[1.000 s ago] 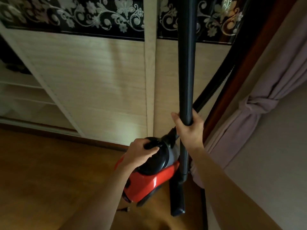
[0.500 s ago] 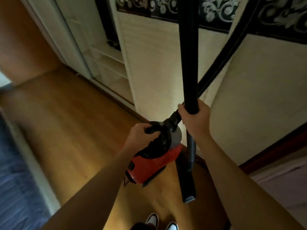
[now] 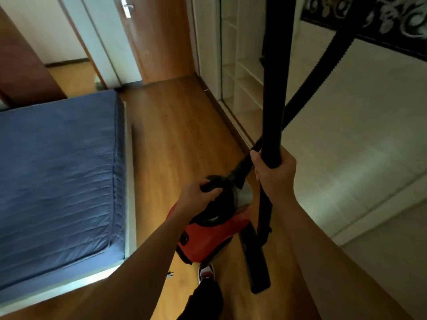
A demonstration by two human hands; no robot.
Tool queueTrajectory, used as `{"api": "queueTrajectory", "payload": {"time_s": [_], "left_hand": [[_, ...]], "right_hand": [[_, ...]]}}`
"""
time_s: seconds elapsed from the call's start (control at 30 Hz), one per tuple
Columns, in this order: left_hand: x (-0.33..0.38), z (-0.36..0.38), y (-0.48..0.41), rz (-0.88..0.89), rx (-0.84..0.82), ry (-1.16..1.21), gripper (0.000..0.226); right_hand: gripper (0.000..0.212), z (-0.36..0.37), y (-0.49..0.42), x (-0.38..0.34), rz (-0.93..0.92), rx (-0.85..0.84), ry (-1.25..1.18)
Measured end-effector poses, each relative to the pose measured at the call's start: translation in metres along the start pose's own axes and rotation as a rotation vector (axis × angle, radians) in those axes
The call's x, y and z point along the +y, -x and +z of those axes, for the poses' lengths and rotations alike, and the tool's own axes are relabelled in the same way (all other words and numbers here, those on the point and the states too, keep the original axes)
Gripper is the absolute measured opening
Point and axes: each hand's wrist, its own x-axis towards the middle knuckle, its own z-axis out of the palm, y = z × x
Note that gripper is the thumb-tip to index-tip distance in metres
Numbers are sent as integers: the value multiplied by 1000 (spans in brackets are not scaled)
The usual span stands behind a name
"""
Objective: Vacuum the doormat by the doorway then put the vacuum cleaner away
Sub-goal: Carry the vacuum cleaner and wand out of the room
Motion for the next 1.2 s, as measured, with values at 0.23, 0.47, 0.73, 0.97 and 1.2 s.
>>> {"api": "queueTrajectory", "payload": {"time_s": [0.23,0.47,0.73,0.97,1.2], "left_hand": [[-32,-45,-56,-66,99,103,14],[-68,-97,-169,-95,157,108,12],[-79,-166,-290,-91,156,123,7],[-86,-210,-388,-73,215,76,14],[-90,-235,-496,-127,263,129,15]], "right_hand": [[25,80,-51,25,3,-145,-36],[32,172,-145,75,6,-216,28],[22,283,-249,108,-6,-250,77],[18,351,-329,137,3,-272,49],[16,404,-429,185,14,-277,32]]}}
